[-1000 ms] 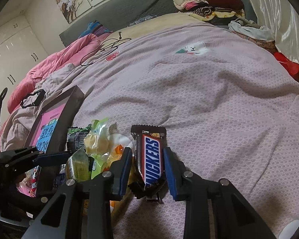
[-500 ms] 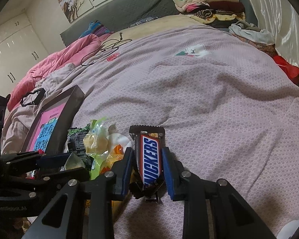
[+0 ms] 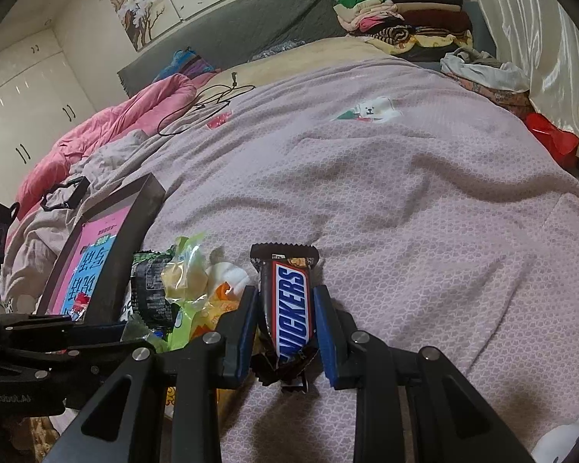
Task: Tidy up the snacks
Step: 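Grasp the Snickers bar with the right tool while the left tool grasps a yellow-green packet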
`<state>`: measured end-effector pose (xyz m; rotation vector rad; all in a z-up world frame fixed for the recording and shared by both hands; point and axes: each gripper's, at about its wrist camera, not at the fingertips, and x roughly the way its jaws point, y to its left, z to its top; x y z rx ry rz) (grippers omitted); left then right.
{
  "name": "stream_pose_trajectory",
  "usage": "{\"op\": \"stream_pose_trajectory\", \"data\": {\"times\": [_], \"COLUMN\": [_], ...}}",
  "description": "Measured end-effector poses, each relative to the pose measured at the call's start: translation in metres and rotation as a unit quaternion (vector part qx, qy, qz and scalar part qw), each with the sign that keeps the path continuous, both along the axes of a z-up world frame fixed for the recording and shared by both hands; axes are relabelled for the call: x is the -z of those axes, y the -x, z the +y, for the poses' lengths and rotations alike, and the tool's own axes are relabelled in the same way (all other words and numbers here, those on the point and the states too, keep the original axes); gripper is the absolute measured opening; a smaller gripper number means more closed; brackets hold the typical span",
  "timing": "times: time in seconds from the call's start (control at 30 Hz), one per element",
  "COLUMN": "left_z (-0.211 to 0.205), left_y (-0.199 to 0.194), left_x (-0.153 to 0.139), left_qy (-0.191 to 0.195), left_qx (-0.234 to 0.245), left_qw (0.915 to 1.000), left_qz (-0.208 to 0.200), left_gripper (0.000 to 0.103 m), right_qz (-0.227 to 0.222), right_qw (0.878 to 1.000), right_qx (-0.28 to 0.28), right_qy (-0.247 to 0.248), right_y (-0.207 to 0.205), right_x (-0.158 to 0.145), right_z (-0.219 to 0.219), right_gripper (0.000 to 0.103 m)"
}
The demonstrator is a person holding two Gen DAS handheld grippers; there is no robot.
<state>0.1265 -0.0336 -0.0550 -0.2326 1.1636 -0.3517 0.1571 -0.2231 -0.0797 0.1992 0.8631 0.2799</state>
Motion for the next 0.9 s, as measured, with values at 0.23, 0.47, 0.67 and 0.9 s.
{"op": "stream_pose_trajectory", "data": {"times": [0.23,0.47,0.67,0.9], "left_z": [0.01,-0.001,-0.021,-0.019], "left_y": [0.0,-0.01,-0.007,-0.004], "left_x": [0.005,0.009,0.011,0.008], "left_qy": [0.015,0.008,-0.035,-0.031], "left_qx": [-0.012,0.007,0.038,0.045], "left_qw": [0.9993,0.9994,0.9986,0.9985], "left_qz": [0.032,0.032,0.012,0.0], "left_gripper": [0.058,0.062,0.053,0.032], "right_qz": [-0.001,-0.011,-0.016,-0.022], "right_qw": [1.0,1.0,1.0,1.0], "right_qx": [0.001,0.003,0.008,0.012], "right_qy": [-0.003,-0.006,-0.011,-0.013], "right_y": [0.0,0.003,0.003,0.005], "right_x": [-0.001,-0.006,-0.009,-0.012], "right_z": [-0.001,-0.002,-0.006,-0.009], "right_gripper": [0.029,0.029,0.029,0.029]}}
